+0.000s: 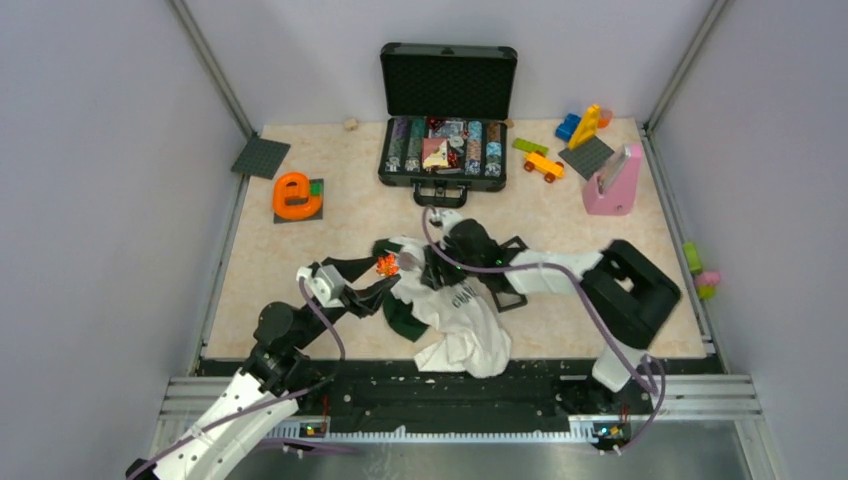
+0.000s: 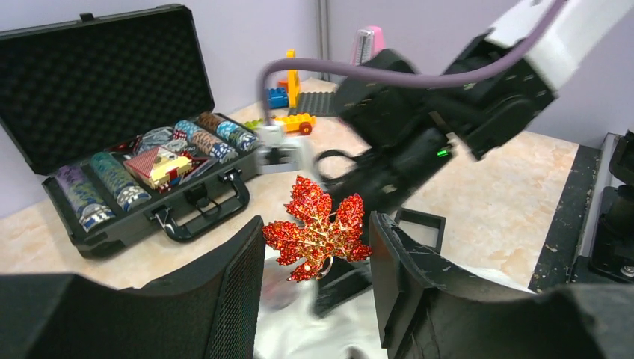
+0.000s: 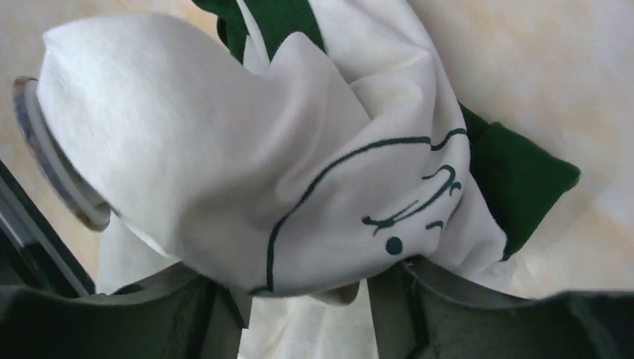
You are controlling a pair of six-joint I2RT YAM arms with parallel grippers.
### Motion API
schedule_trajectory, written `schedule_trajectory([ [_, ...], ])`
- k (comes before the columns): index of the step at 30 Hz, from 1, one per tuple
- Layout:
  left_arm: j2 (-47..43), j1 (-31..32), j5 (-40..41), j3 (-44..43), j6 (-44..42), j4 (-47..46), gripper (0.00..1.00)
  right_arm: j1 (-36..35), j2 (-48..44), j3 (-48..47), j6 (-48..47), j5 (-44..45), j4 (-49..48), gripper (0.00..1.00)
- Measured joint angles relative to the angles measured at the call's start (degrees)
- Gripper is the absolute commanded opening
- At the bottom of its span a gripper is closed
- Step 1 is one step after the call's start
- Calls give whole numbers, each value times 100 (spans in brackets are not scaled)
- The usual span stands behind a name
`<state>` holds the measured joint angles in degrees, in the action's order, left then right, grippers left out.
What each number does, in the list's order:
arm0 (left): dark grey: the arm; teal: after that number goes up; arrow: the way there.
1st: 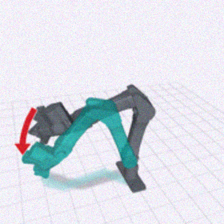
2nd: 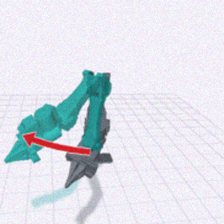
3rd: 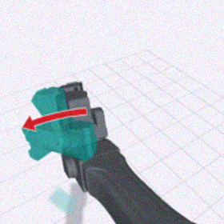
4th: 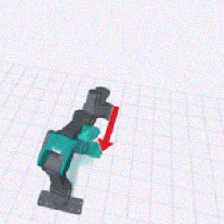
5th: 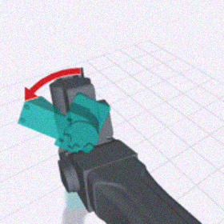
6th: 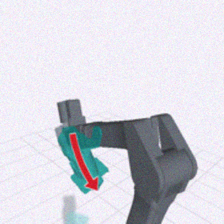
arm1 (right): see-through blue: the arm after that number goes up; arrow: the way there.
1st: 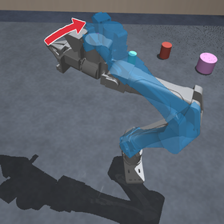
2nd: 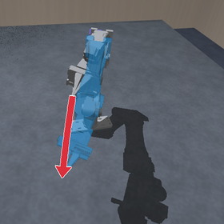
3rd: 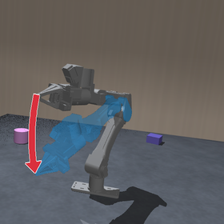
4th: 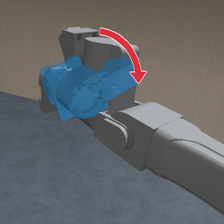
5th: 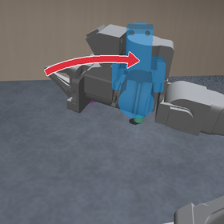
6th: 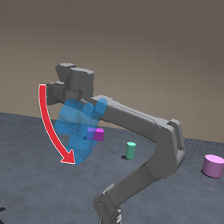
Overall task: Remove the brooch from the garment
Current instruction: Move the clothes to the center of the board.
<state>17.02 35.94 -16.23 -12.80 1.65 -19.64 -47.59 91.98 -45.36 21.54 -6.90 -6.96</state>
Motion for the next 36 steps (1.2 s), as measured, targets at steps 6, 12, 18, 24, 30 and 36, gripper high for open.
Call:
schedule_trajectory([
  [6,-236,0,160,-7,15,389,37,-205,2205,-2667,103,-210,-704,56],
  [12,-304,0,234,-55,-31,754,37,-203,2280,-3950,0,-205,-686,90],
  [18,-282,0,214,-52,-13,699,35,103,455,-2251,-2,-186,-286,99],
  [24,251,0,-33,129,164,-33,34,935,-1967,-352,225,382,868,98],
  [30,1176,2,-348,422,415,-848,34,1484,-3711,632,-109,732,1637,99],
  [36,1893,7,-577,439,538,-1593,35,2747,-3224,435,-599,-11,1950,99],
])
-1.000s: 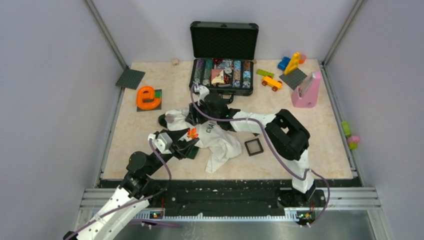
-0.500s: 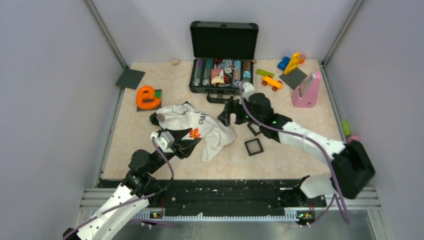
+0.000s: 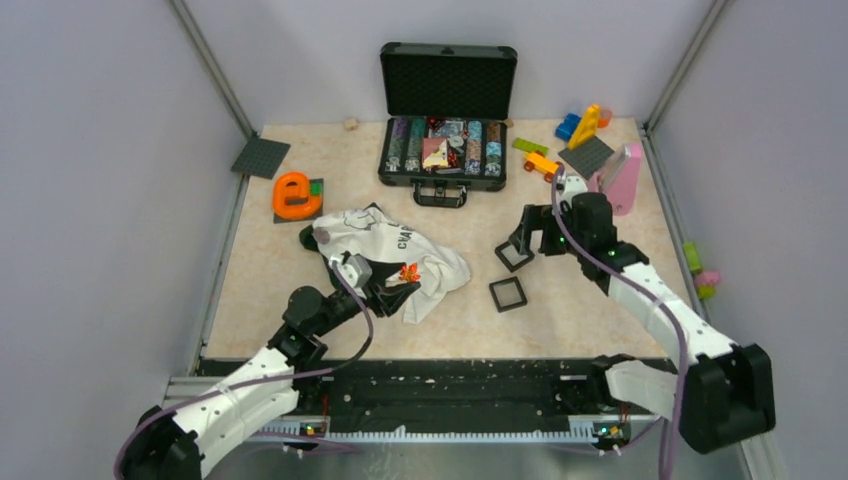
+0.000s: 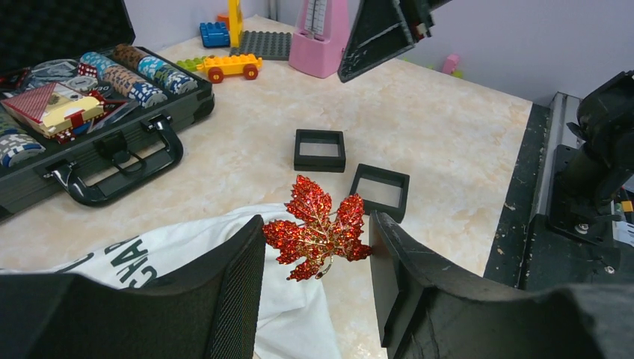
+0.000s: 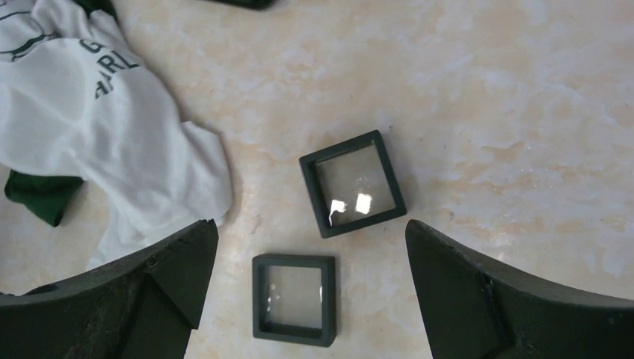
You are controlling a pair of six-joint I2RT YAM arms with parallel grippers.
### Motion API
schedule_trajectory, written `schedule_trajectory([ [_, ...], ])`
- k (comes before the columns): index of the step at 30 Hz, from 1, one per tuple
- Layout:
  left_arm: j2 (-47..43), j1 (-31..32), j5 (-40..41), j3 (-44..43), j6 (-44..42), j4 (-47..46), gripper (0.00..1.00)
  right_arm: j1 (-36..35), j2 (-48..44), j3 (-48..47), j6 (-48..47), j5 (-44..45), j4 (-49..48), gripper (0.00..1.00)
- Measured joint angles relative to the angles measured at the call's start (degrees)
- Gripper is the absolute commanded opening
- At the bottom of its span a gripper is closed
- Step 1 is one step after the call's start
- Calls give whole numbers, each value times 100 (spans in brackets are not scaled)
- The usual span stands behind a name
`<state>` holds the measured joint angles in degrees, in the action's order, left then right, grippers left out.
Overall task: Remove the brooch from the garment
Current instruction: Move the clothes to the center of the board, then pick up the brooch box from the center of the board.
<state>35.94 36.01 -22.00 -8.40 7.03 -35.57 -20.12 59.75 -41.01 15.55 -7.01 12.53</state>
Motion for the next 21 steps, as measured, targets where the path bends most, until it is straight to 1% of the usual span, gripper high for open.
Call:
schedule_trajectory([
  [4,184,4,-46,39,61,-369,35,789,911,-212,-129,-671,-76,99],
  [7,234,4,-52,70,98,-555,35,1038,1467,-345,-214,-905,-129,99],
  [15,297,7,-50,151,201,-848,34,1224,2900,-671,-280,-1438,-743,99],
  [19,295,9,-46,177,212,-931,34,1244,3314,-671,-273,-1648,-870,98],
  [21,291,11,-46,214,214,-977,34,1244,3377,-673,-271,-1762,-966,98],
])
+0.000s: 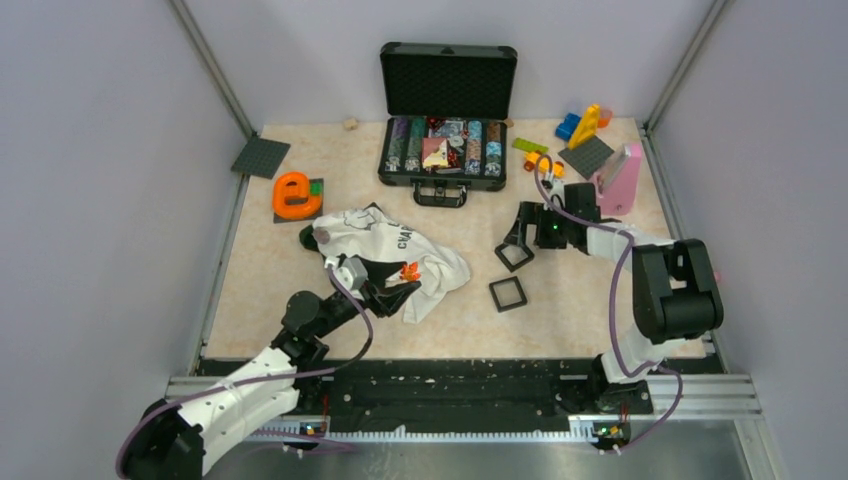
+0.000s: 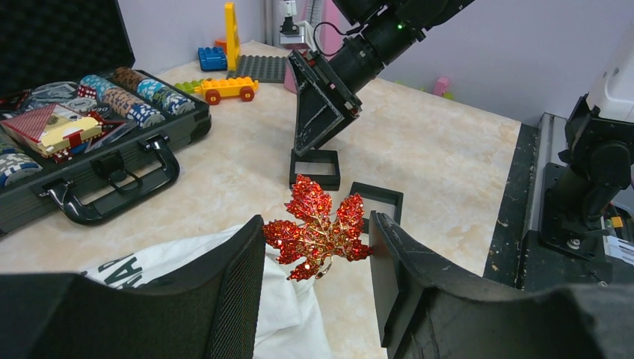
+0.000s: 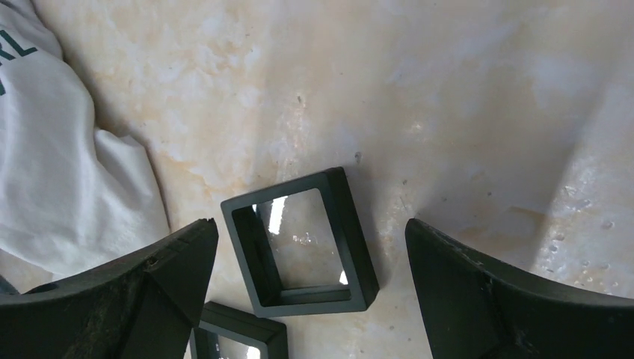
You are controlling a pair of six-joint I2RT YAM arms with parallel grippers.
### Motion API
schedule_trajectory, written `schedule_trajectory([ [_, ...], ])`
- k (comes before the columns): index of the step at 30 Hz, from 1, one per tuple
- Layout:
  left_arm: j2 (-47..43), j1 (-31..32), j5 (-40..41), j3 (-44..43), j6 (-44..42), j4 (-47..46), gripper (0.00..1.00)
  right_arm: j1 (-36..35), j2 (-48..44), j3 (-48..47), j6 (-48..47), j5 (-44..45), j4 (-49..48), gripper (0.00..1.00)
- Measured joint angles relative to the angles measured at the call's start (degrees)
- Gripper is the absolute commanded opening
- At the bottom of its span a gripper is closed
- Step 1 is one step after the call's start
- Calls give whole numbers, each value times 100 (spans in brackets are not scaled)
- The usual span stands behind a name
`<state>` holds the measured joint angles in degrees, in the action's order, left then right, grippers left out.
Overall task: Remove the brooch from the garment
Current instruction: Pick up the brooch box from the center of the board.
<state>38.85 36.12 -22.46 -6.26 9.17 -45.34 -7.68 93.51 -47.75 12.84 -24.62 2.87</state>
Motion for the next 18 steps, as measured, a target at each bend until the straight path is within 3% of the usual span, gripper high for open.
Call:
schedule_trajectory([
  [8,-13,0,0,55,0,-15,34,-260,90,-52,-87,-168,-35,97],
  [18,-162,0,2,81,0,-13,34,-1119,195,-496,-573,997,750,97],
])
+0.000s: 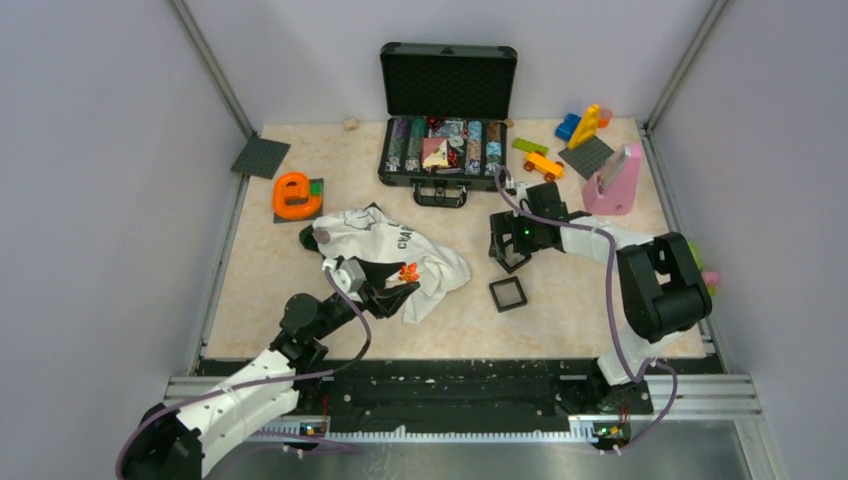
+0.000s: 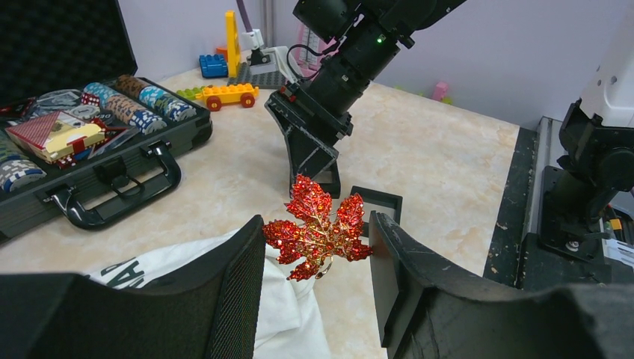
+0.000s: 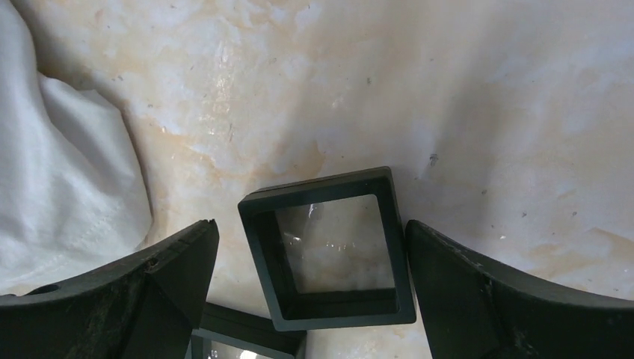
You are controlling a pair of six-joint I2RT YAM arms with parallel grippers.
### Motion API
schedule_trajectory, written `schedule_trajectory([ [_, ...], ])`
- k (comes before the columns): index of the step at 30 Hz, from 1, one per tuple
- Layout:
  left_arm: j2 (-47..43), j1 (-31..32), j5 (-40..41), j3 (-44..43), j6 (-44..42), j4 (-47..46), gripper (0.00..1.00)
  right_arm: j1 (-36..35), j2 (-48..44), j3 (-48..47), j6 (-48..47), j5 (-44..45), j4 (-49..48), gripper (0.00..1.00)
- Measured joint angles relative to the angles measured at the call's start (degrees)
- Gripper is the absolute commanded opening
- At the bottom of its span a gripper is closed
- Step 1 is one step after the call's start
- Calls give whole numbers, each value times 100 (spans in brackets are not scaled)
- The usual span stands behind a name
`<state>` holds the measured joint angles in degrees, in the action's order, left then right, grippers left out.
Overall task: Remove the brooch from the garment
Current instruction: Pick up the brooch box from the center of the board.
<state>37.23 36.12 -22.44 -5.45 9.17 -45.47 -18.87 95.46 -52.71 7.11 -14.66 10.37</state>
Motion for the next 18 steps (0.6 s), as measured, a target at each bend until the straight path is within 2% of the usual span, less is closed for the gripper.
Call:
schedule_trajectory([
  [6,-2,0,2,11,0,2,34,-352,79,-205,-271,717,448,97],
  [12,-2,0,24,13,-2,0,34,-461,90,-291,-417,1060,739,81],
  [18,0,0,42,13,-2,0,34,-461,111,-367,-409,1047,807,75],
])
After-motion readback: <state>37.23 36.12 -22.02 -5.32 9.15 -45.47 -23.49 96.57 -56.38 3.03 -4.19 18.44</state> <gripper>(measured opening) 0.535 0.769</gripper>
